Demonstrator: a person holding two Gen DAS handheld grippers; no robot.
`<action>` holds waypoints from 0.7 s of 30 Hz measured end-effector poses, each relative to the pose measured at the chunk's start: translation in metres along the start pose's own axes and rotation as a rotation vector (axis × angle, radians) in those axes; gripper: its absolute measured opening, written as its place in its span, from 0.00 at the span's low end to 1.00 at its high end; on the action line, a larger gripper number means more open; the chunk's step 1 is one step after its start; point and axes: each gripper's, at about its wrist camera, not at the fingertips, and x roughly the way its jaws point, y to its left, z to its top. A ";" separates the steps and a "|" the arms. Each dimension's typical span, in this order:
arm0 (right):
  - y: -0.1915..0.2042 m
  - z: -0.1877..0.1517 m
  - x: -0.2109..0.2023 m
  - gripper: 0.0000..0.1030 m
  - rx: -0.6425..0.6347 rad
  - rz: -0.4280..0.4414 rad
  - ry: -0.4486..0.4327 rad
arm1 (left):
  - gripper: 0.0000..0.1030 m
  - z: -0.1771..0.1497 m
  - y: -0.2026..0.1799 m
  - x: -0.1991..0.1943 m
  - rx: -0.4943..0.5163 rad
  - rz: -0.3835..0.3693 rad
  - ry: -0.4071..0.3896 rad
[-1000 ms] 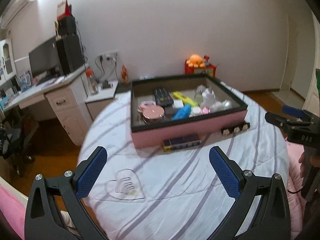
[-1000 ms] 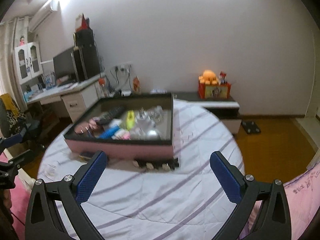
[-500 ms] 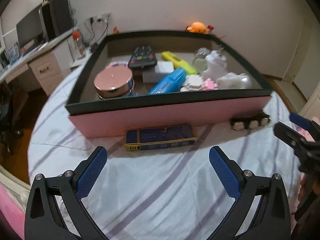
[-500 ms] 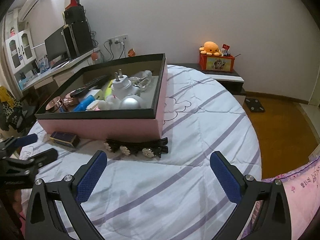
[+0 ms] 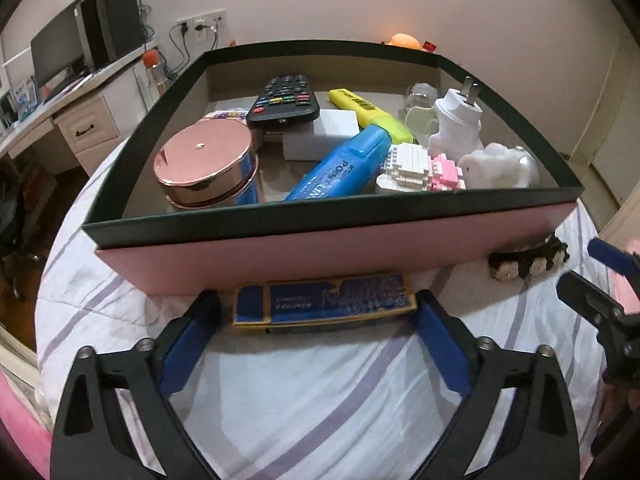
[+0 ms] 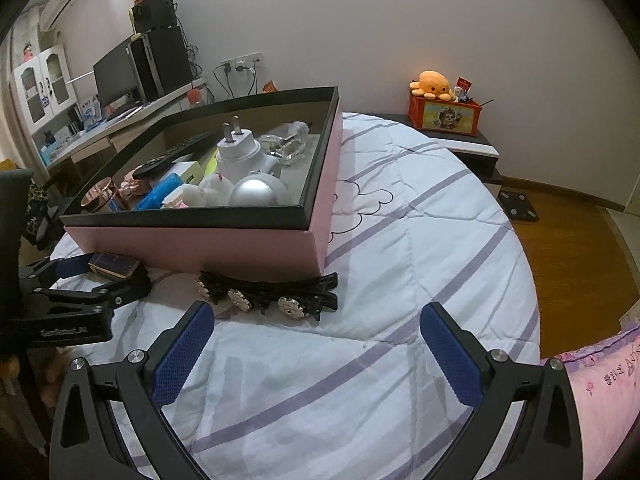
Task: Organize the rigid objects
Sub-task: 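Move the left tool to the blue-and-gold case while the right tool approaches the flower hair clip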
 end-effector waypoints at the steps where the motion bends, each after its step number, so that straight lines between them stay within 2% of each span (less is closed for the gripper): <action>1: 0.001 0.000 0.001 1.00 -0.004 -0.004 0.007 | 0.85 -0.002 0.003 -0.003 0.001 -0.009 -0.005; 3: 0.005 0.000 0.002 1.00 -0.018 -0.012 0.016 | 0.81 -0.005 0.008 -0.008 0.009 -0.016 -0.006; 10: 0.023 0.006 0.014 1.00 -0.064 0.002 0.054 | 0.81 -0.020 0.021 -0.021 0.033 -0.018 -0.016; 16: 0.032 0.012 0.025 1.00 -0.083 -0.032 0.100 | 0.81 -0.027 0.029 -0.028 0.029 -0.013 -0.012; 21: 0.043 0.016 0.027 1.00 -0.053 -0.042 0.121 | 0.82 -0.029 0.028 -0.027 0.044 -0.010 -0.009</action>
